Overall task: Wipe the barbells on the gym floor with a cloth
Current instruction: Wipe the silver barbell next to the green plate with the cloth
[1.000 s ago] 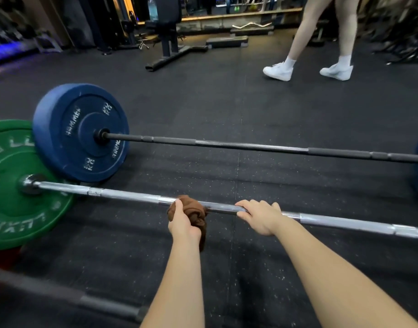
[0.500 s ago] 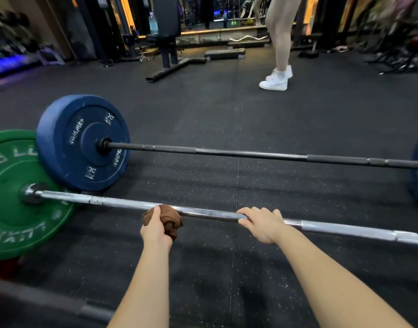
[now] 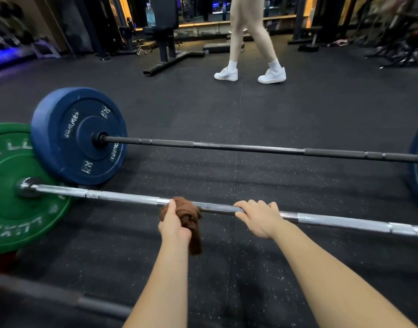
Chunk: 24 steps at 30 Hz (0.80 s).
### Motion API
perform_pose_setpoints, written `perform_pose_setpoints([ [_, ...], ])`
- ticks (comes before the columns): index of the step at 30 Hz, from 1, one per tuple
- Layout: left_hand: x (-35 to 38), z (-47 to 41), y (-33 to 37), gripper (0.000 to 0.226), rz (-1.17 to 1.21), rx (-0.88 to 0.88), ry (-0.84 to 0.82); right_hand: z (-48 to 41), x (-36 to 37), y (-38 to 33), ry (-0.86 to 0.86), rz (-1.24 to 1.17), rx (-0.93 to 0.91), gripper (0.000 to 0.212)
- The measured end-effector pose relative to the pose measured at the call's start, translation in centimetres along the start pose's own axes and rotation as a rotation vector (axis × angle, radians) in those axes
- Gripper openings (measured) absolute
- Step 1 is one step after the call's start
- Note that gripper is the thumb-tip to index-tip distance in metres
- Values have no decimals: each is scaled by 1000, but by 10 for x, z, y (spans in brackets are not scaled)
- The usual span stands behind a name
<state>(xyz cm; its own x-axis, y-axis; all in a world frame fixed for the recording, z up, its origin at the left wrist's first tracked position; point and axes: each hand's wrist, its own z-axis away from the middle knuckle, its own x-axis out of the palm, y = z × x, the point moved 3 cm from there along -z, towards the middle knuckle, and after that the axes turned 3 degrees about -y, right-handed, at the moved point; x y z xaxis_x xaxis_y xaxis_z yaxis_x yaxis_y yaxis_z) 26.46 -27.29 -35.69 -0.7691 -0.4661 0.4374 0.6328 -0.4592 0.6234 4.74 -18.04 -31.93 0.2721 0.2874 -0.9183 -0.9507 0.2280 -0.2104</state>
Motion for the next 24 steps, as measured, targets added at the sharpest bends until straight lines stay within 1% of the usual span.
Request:
perform_pose_setpoints([
  [2, -5, -4, 15, 51, 11, 40, 39, 0, 2, 1, 4, 6, 1, 43],
  [4, -4, 1, 21, 39, 3, 67, 43, -1, 2, 1, 4, 15, 0, 43],
  [6, 1, 11, 12, 29, -44, 92, 31, -2, 1, 0, -3, 29, -4, 44],
  [7, 4, 17, 3, 28, -70, 89, 15, -2, 1, 0, -3, 37, -6, 44],
  [11, 21, 33, -43, 43, -101, 57, -75, -3, 1, 1, 8, 41, -4, 44],
  [16, 35, 54, -79, 37, -121, -3, -142, -4, 4, 1, 37, 59, -6, 43],
  [20, 32, 49, -73, 37, -97, -27, -118, -3, 5, 0, 48, 48, -15, 42],
  [24, 26, 33, -50, 34, -58, 19, -23, -2, 4, 1, 33, 42, -14, 43],
])
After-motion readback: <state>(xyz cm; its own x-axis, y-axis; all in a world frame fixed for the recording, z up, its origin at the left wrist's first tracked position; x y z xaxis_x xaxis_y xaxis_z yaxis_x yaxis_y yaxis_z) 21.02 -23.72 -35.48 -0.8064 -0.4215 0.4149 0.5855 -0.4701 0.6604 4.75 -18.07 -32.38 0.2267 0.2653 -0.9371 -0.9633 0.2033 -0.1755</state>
